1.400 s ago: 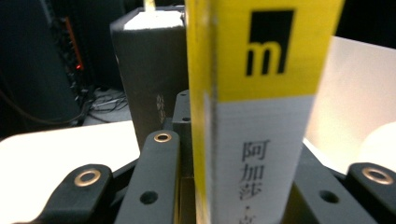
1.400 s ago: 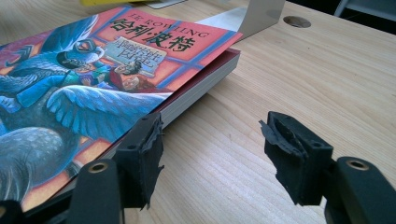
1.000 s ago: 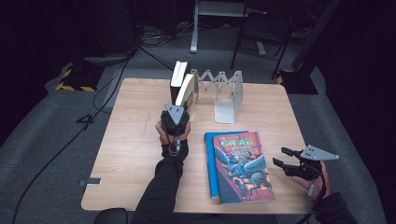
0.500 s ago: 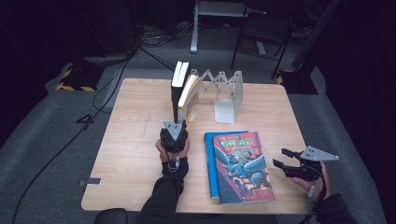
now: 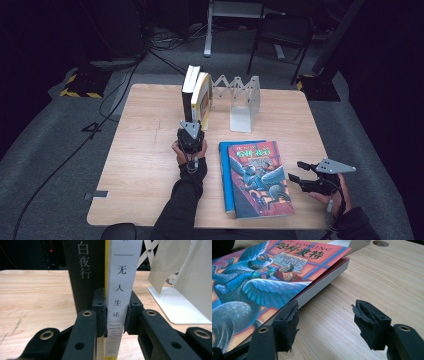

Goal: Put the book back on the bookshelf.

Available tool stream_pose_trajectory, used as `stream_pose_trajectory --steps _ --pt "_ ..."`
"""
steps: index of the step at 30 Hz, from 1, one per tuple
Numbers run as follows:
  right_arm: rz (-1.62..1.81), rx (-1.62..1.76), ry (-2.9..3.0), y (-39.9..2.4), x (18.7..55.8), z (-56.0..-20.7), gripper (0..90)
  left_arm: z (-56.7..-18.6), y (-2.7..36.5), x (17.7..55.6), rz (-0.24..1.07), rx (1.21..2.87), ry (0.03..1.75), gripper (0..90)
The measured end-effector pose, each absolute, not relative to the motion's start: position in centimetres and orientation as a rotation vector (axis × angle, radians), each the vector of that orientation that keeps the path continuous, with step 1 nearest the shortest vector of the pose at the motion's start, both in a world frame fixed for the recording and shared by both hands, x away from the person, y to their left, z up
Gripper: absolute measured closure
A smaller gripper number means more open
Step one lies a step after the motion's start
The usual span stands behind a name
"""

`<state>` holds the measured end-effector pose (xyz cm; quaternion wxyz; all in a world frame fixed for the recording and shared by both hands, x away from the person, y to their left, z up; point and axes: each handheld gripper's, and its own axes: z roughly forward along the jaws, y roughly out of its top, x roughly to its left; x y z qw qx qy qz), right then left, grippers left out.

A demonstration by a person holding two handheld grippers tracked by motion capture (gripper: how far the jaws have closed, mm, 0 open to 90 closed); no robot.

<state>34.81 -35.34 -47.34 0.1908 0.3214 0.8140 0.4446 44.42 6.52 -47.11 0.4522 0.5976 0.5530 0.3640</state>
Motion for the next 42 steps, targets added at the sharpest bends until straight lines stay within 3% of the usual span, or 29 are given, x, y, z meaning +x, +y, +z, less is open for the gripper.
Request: stream_pose_trajectory --steps 9,10,15,19,26,42 --pt "1.234 0.912 2.296 -35.2 35.0 -47.6 36.4 -47.1 6.8 45.4 0.846 1.469 1.357 74.2" --pt "1.234 0.912 2.296 -35.2 35.0 -47.6 36.4 -47.1 6.8 45.4 0.846 1.469 1.357 67.3" --pt "1.227 0.910 2.299 -35.2 34.9 -47.6 36.3 -47.2 7.3 44.2 0.806 1.502 1.317 59.2" --pt "1.236 0.916 2.307 -35.4 34.9 -47.4 40.8 -47.8 7.4 41.9 0.753 1.530 1.267 66.7" --pt "1.215 0.904 2.313 -35.1 34.9 -47.4 39.8 -48.2 7.5 41.9 0.746 1.569 1.280 78.9" --pt "1.223 0.909 2.311 -35.3 35.0 -47.5 39.2 -48.5 7.1 45.8 0.772 1.621 1.285 82.8"
